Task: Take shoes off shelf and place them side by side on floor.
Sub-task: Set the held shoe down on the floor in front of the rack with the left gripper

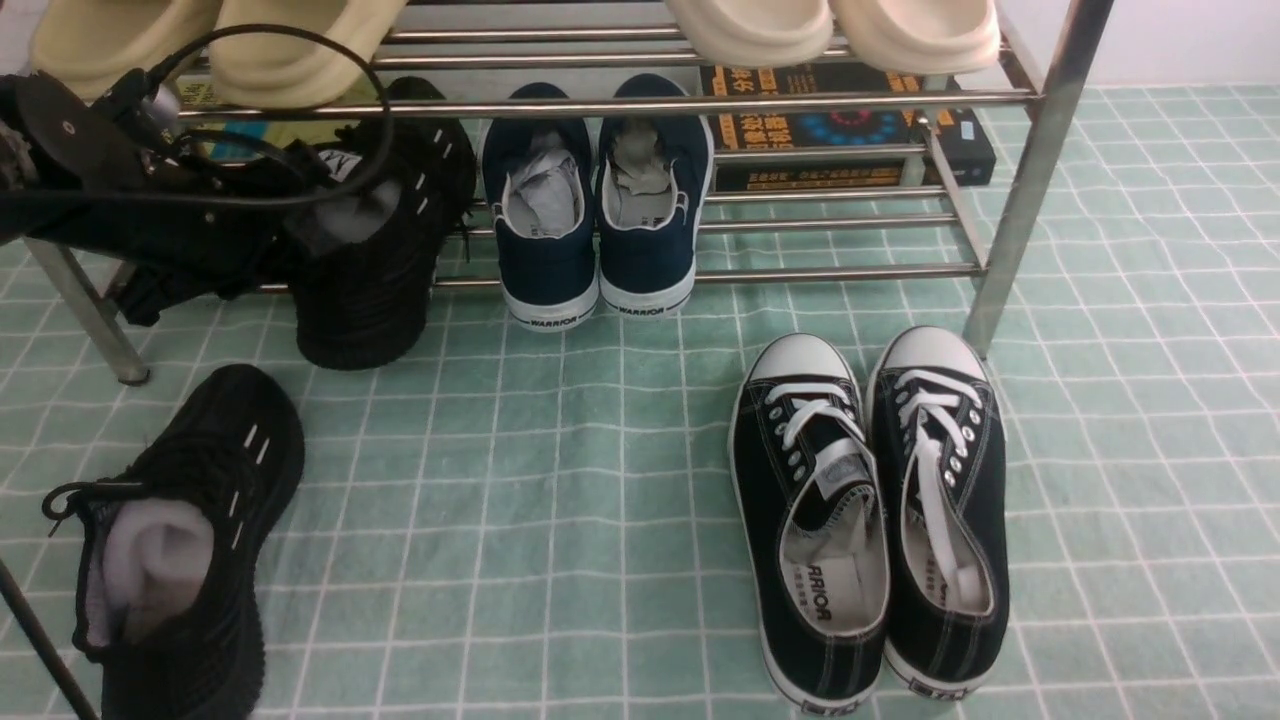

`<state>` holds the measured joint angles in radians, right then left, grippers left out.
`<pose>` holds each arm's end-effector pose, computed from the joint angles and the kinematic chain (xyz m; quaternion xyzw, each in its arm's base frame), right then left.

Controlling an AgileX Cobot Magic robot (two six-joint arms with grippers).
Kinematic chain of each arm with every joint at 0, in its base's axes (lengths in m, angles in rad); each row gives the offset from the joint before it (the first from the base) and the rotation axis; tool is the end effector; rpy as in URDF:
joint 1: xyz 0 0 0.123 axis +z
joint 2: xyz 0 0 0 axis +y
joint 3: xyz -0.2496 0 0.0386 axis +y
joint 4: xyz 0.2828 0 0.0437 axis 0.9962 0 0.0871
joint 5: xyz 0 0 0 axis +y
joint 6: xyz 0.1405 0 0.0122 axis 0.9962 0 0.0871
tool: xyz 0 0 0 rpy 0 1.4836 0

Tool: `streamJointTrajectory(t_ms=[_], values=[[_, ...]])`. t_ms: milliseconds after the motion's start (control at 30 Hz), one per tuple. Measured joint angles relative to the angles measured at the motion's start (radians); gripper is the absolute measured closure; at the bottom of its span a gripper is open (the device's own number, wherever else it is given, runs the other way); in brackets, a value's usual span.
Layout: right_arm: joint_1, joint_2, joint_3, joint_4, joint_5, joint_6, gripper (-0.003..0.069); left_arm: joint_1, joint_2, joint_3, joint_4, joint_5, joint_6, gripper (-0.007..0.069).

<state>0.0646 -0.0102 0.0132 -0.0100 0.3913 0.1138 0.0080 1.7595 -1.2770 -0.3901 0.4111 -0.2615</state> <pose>0.1670 0.0103 0.1592 0.0172 0.8067 0.0484 0.5887 0.4549 -0.0178 0.1705 -0.2570 0.8837 -0.1833 0.3455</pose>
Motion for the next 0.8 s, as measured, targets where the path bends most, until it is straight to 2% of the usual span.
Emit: streamJointTrajectory(t_ms=[200, 333, 500, 567, 800], values=[[0.000, 0.000, 0.000, 0.000, 0.000, 0.000, 0.0420, 0.000, -0.102, 0.000, 0.043, 0.170, 0.000, 0.0606], [0.000, 0.000, 0.000, 0.000, 0.000, 0.000, 0.0420, 0.000, -0.231, 0.000, 0.089, 0.404, 0.000, 0.0606], [0.000, 0.000, 0.000, 0.000, 0.000, 0.000, 0.0420, 0.000, -0.304, 0.000, 0.105, 0.588, 0.000, 0.0606], [0.000, 0.000, 0.000, 0.000, 0.000, 0.000, 0.0420, 0.000, -0.329, 0.002, 0.108, 0.640, -0.013, 0.0606], [0.000, 0.000, 0.000, 0.000, 0.000, 0.000, 0.0420, 0.000, -0.416, 0.099, 0.101, 0.648, -0.022, 0.0606]])
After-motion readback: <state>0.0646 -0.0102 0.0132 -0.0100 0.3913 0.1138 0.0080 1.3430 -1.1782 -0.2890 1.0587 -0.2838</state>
